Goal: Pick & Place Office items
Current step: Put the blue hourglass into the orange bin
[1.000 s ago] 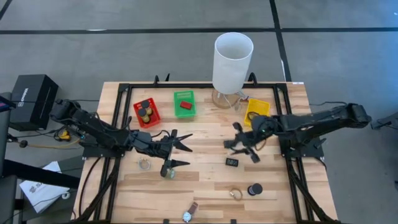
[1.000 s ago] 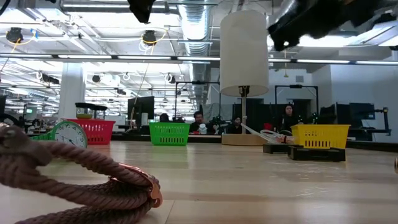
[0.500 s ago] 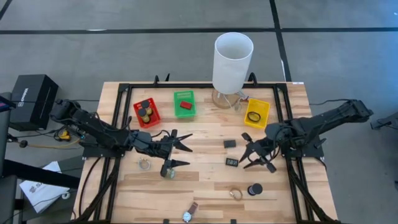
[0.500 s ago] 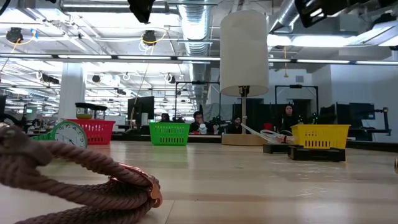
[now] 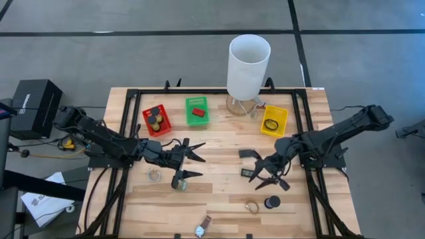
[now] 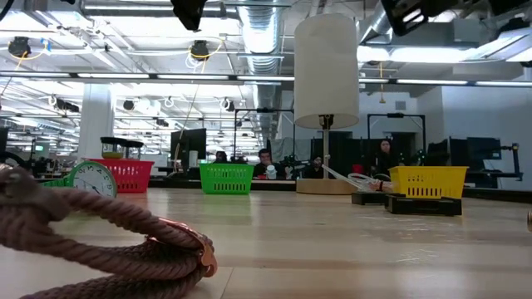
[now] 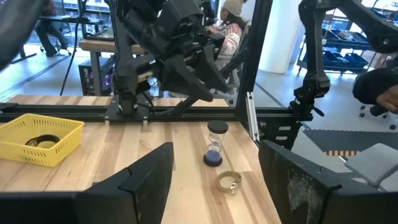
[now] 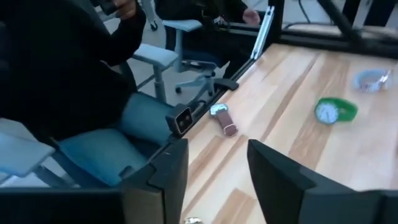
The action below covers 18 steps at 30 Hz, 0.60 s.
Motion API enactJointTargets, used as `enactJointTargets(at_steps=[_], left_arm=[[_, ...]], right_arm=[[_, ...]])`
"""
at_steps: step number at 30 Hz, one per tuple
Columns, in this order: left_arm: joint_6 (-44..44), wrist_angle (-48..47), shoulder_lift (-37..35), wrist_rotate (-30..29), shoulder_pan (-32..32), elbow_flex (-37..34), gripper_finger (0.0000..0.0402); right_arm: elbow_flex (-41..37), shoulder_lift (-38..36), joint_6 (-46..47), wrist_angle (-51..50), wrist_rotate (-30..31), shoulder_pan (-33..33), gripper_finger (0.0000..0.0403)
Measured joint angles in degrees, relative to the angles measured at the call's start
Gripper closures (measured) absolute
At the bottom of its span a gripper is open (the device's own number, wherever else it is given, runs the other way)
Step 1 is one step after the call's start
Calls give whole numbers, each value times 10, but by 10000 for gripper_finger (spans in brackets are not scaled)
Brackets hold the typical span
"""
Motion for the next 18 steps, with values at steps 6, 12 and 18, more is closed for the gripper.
enactJointTargets(at_steps=[6, 12, 18], left_arm=[[-48, 0, 0, 0, 0, 0, 170], [-50, 0, 0, 0, 0, 0, 170], [-50, 2, 0, 0, 0, 0, 170]], right_arm=[[0, -44, -73, -9, 1, 3, 199], [0, -113, -74, -105, 18, 4, 170], [0, -111, -22, -189, 48, 38, 168]])
